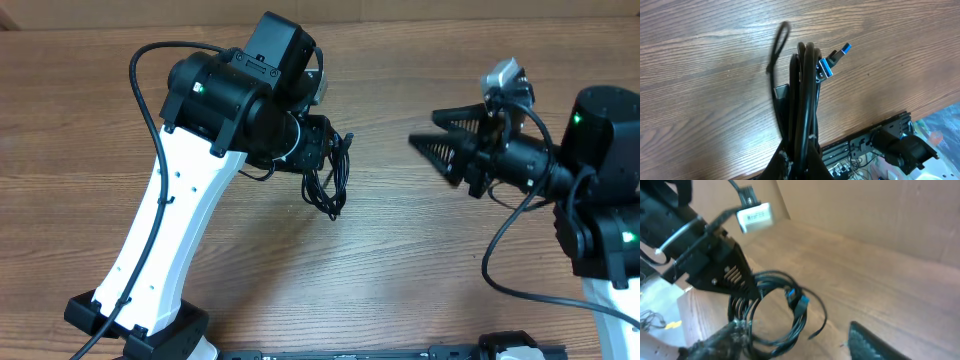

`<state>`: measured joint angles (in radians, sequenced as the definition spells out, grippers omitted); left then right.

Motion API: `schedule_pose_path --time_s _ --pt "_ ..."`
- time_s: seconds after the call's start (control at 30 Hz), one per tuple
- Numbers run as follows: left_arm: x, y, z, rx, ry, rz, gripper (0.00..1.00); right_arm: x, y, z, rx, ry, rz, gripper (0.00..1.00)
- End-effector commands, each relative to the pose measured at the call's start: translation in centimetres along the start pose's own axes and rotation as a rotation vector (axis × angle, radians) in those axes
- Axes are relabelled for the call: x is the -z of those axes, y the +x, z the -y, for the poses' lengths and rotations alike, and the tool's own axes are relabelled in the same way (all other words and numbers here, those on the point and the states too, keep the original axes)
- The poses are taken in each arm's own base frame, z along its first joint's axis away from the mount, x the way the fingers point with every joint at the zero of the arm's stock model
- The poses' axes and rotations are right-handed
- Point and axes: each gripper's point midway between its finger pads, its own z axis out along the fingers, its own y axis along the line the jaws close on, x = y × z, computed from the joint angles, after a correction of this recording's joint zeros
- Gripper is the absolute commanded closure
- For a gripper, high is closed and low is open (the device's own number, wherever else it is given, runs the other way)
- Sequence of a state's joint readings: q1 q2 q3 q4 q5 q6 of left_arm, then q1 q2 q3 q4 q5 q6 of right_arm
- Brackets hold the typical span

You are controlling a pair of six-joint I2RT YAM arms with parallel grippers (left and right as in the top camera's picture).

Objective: Untangle cables

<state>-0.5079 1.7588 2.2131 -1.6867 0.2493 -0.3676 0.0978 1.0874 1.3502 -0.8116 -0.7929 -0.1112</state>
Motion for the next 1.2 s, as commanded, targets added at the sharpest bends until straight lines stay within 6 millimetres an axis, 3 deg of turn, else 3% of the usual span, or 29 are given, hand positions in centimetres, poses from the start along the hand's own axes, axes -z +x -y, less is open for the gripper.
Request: schedule_pose_path --time_s 0.0,0.1,0.23,0.43,0.73,0.77,0.87,1.17 --pt "0.8 -0.4 0.2 -0.008 0.012 0.042 0.96 0.3 0.6 -0.7 0.020 -0.031 -0.029 0.29" --pt "0.9 -1.4 1.4 -0.025 0.072 0.080 0.96 0.3 2.3 -3.3 0.115 -0.185 -0.074 0.23" --pt "1.3 -3.0 3.6 -0.039 0.184 0.135 0.96 -0.2 4.2 -4.6 0.160 -0.252 -0.142 0.23" --pt "1.8 -3.9 5.0 0.050 0.261 0.153 0.96 -1.5 6.5 -6.7 0.275 -0.365 -0.216 0.23" --pt "2.7 -2.7 7.9 0.036 0.437 0.078 0.96 -4.4 7.8 -5.0 0.249 -0.372 -0.290 0.29" --pt "2.9 -2.8 8.2 0.028 0.455 0.080 0.96 -4.7 8.1 -4.7 0.237 -0.376 -0.300 0.37" --pt "3.1 -3.1 8.6 0.014 0.476 0.095 0.96 -5.6 8.7 -4.0 0.205 -0.382 -0.328 0.96" --pt "2.4 -3.4 6.9 0.018 0.376 0.120 0.96 -6.0 8.7 -3.7 0.205 -0.380 -0.327 0.96"
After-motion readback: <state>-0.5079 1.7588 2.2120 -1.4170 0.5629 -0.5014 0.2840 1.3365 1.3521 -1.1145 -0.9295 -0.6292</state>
